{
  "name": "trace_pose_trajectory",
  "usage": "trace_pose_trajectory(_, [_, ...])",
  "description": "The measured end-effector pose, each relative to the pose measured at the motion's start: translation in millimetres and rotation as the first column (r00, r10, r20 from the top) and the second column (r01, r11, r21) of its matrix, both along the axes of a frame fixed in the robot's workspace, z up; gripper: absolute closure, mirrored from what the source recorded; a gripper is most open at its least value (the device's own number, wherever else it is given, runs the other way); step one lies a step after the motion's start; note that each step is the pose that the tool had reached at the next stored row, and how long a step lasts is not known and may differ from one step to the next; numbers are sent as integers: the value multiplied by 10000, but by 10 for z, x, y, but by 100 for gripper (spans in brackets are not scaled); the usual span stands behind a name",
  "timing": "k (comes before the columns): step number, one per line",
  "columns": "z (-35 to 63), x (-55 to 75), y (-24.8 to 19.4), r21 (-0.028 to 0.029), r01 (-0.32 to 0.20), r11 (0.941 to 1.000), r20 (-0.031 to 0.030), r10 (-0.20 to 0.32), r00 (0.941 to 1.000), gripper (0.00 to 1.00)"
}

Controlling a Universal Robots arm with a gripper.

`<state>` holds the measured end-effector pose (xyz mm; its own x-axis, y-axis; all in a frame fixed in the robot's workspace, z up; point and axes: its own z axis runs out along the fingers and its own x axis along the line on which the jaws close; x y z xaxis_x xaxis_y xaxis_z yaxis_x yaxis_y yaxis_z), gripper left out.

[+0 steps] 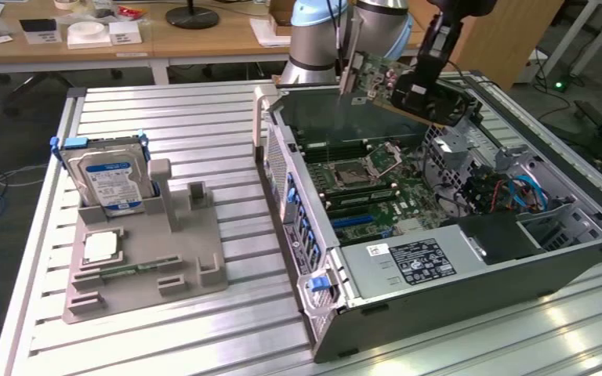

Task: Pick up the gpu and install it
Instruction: 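Insert the gpu into the slot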

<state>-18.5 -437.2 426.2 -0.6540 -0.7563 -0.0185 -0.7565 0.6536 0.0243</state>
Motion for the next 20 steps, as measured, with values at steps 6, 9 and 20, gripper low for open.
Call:
trace_pose_trajectory(6, [0,0,0,-1,-770,9970,0,770,9970,72])
trace_pose_trajectory(9, [0,0,0,0,-1135,9935,0,1135,9935,72])
trace_pose_trajectory(20, [0,0,-1,0,-2376,9714,0,2376,9714,72])
